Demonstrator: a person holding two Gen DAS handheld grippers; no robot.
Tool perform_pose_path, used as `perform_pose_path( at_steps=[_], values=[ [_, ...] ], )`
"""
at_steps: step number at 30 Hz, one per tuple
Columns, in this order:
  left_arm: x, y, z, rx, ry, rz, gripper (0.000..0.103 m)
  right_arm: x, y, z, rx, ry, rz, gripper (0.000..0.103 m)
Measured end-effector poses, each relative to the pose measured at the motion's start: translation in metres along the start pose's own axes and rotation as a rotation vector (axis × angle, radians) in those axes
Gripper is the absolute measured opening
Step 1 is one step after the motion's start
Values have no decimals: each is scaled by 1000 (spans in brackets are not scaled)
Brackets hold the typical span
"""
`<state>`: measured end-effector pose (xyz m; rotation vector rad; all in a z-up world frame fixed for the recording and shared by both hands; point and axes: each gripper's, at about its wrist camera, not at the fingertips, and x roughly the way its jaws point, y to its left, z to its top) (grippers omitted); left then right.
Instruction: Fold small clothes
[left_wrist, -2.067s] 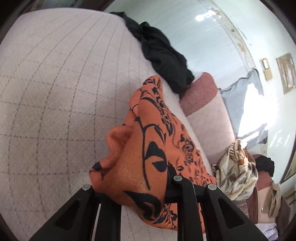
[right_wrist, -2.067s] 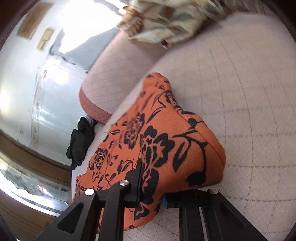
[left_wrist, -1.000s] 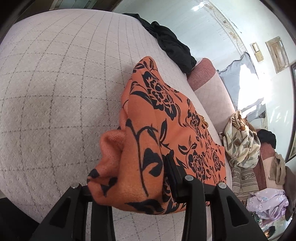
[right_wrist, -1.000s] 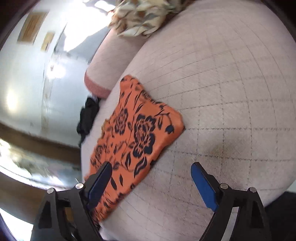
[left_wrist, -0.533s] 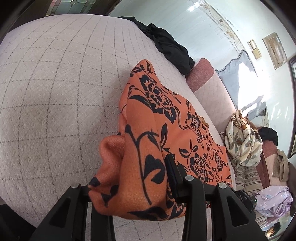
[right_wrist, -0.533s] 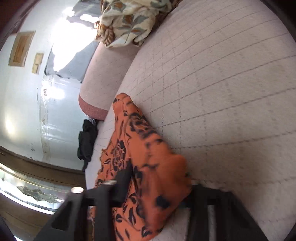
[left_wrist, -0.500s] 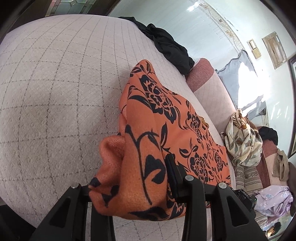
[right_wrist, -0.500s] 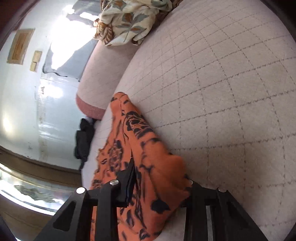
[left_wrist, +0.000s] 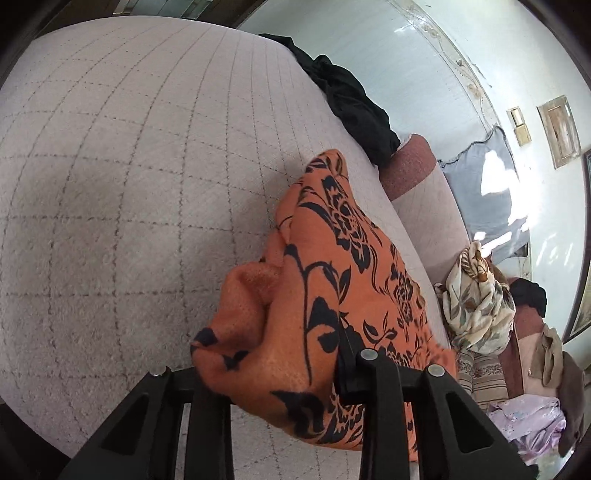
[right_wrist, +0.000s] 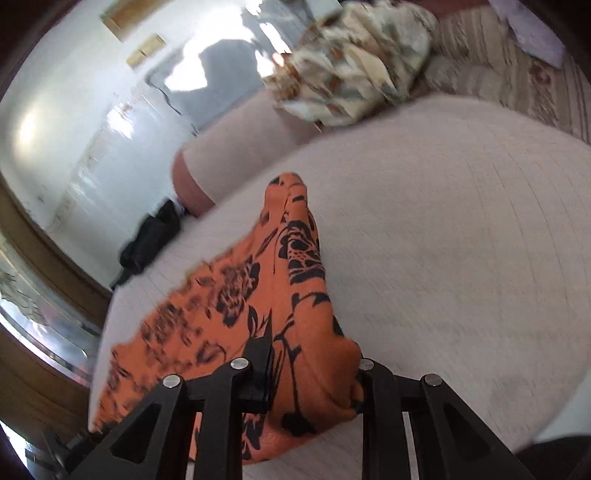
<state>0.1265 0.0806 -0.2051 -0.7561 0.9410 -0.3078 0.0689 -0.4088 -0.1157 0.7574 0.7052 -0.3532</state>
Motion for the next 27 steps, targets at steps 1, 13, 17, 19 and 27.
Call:
perform_pose_path(
  at_steps=[1,13,17,19,27],
  values=[
    [0,0,0,3,3,2,31,4,-6,-6,10,43,-24,23],
    [-2,6,0,-50,-6,3,32,-68,15,-8,-79,172,30,30],
    [-1,-3,-3,-12,-20,34,33,-60,72,-6,-216,145,140,30],
    [0,-7,-4,3,-27,41,33,-35,99,-9,-237,166,170,30],
    [-2,-16,-4,97,-57,61,27,102,144,-31,-175,346,159,29]
  ],
)
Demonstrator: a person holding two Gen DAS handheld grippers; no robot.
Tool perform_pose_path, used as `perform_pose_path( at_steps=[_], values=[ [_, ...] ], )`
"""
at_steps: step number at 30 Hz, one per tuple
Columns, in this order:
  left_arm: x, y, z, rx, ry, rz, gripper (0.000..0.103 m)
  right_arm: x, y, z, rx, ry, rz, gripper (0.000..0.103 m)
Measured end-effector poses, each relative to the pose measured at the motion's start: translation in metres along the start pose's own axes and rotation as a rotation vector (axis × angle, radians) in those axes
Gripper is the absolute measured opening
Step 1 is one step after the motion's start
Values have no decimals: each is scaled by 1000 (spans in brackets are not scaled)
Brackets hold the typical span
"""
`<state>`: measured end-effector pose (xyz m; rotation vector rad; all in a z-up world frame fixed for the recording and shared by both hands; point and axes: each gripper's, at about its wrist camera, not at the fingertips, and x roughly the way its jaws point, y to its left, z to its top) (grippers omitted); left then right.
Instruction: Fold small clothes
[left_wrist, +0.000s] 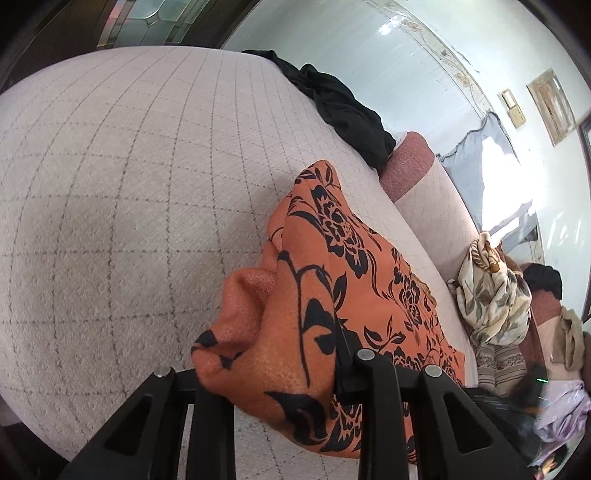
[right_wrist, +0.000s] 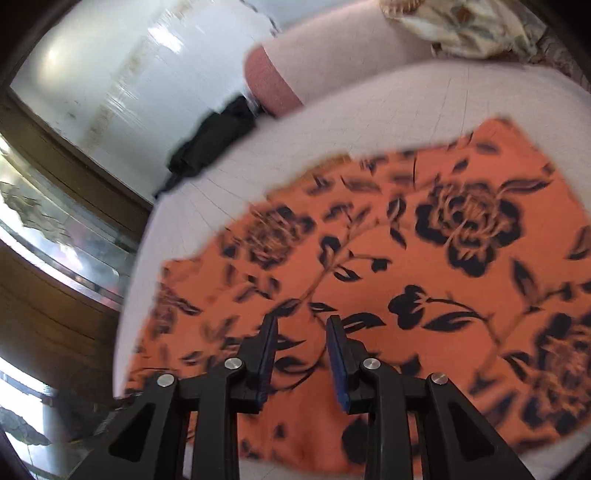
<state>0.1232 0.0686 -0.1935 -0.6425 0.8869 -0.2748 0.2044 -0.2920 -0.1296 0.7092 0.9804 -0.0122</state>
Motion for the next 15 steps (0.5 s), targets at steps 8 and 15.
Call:
perform_pose_path(
  at_steps=[8,15],
  values=[
    [3,-3,-2,0,-12,21,28,-34,-52,-8,91,34,116,22],
    [-10,-40,-9,183,-89,78,21,-93,-137,-24,255,-44,162,23]
  ],
)
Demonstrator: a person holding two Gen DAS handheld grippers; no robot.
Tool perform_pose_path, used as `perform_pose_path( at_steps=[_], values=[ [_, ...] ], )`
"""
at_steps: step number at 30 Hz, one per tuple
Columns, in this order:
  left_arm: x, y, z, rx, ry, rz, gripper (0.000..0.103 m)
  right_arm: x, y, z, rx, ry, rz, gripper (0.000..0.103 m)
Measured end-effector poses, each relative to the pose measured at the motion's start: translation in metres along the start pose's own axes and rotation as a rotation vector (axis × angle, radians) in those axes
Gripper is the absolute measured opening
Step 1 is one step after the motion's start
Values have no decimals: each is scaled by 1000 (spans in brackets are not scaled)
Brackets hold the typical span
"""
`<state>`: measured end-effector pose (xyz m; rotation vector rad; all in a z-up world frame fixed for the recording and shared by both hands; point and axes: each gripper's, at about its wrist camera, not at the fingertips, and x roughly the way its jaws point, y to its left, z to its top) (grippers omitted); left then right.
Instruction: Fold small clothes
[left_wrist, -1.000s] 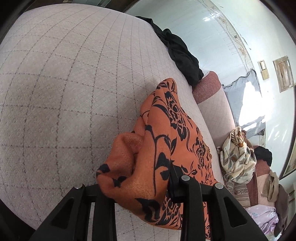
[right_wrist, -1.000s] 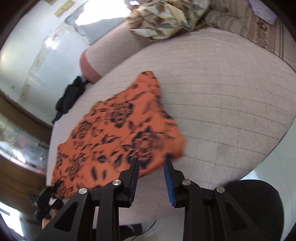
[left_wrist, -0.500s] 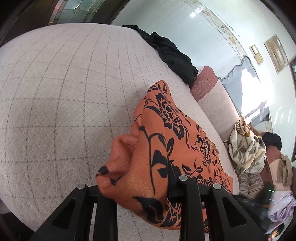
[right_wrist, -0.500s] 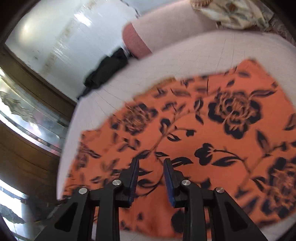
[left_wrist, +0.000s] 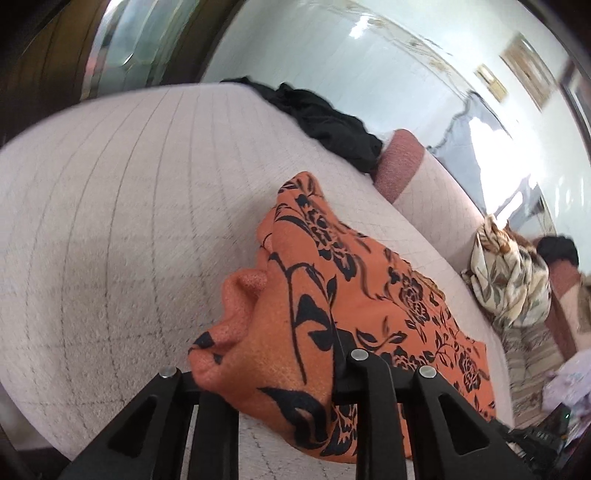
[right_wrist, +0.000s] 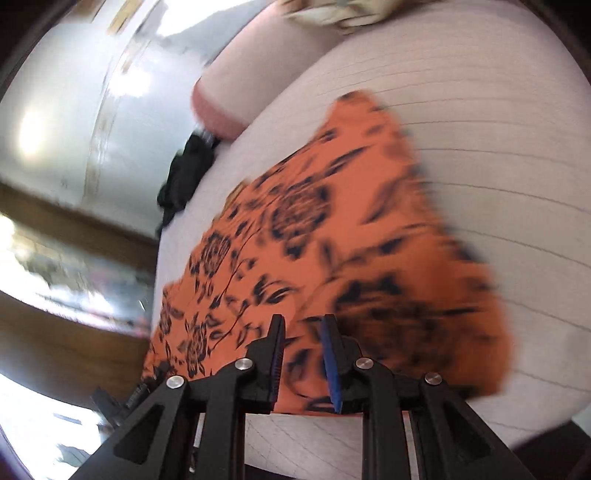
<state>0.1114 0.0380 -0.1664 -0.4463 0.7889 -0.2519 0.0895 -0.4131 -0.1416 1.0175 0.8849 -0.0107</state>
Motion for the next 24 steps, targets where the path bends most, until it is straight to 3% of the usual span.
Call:
perform_pose_path(
  at_steps=[4,8,14,18,19,20,21,22,24],
  values=[
    [-28,-59,6,218,-52,-11,21,-15,-19,14,68,-57,90,23],
    [-50,-139,-4,420,-63,-100,21,-28,-29,27,115,-113,181,23],
    [-27,-249,-57,640,34,-180,21,-50,-44,42,144,-175,277,23],
    [20,-304,-124,812,169,-205,31,-64,-68,53,227,-214,311,25],
    [26,-308,-134,832,223,-212,31,-68,-74,55,255,-220,317,27],
    [33,-307,-142,835,283,-206,34,-69,-80,56,282,-226,326,37],
    [31,-299,-144,819,308,-214,36,-70,-83,57,299,-229,332,57],
    [25,-292,-143,809,308,-238,40,-72,-84,57,314,-235,344,66],
    [4,-272,-129,780,290,-307,52,-71,-78,59,294,-234,360,69]
  ],
)
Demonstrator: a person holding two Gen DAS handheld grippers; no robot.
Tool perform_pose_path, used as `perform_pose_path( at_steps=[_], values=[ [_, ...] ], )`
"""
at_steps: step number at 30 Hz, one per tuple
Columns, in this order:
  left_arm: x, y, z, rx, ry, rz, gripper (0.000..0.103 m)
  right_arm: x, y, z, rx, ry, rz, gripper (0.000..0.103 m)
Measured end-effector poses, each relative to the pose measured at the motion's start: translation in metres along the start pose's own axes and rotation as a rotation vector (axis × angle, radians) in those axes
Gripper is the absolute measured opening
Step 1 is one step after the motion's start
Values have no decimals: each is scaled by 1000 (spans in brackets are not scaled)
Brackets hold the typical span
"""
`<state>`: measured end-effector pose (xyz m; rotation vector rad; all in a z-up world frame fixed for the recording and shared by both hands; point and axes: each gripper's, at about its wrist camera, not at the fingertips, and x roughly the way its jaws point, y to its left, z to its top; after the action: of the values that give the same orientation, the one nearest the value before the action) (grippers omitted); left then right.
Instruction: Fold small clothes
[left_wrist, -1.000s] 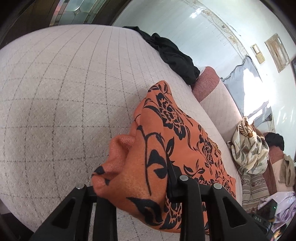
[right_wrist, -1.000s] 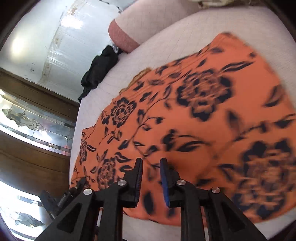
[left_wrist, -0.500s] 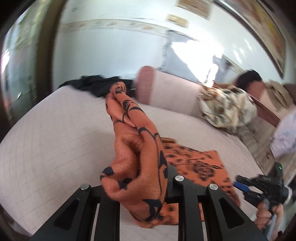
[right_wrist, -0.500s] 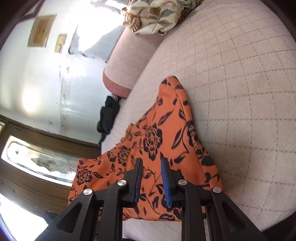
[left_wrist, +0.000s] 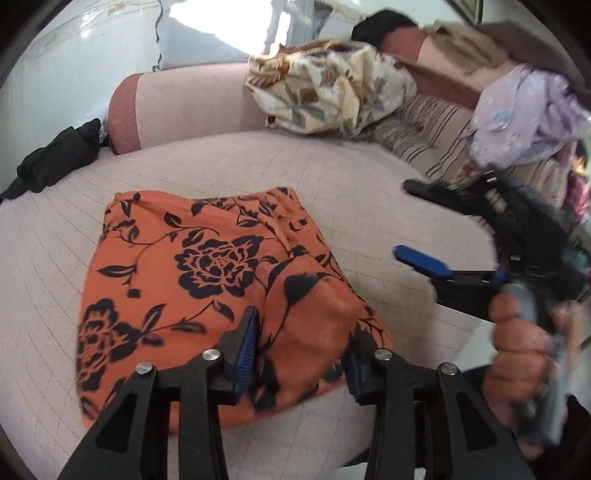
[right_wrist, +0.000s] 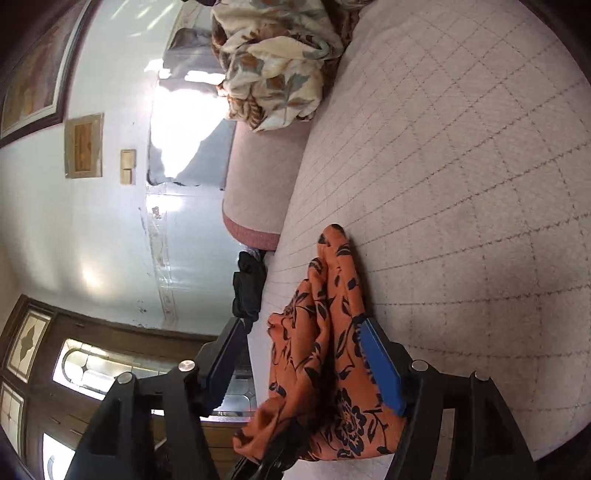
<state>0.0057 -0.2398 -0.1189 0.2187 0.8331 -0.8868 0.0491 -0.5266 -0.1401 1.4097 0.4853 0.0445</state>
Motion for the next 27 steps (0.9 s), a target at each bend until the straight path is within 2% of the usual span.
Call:
perform_pose_path(
  at_steps=[2,4,6,8,10,12,17,19,21,23,27],
  values=[
    [-36,19,-6,-15,-81,5,68,11,10,-3,-40,40,5,69],
    [-64,38,-10,-39,-153,51,70,27,22,-7,-74,91,14,69],
    [-81,61,-13,-77,-185,79,71,50,34,-15,-121,157,-17,69],
    [-85,83,-18,-121,-171,156,72,66,36,-27,-163,191,-96,69],
    [-76,103,-24,-158,-118,233,72,86,36,-32,-189,198,-213,69],
    [-63,118,-36,-195,-63,295,72,97,36,-32,-199,189,-255,69],
    [-49,138,-55,-259,-3,304,72,130,42,-24,-259,209,-328,69],
    [-48,134,-54,-245,-6,303,72,140,42,-24,-269,238,-307,61],
    [-48,125,-52,-200,-2,310,72,152,48,-29,-334,276,-320,20],
    [-47,118,-48,-170,3,308,72,154,61,-35,-446,242,-372,17],
    [-32,104,-36,-164,23,254,72,130,92,-29,-549,88,-279,14]
  ],
)
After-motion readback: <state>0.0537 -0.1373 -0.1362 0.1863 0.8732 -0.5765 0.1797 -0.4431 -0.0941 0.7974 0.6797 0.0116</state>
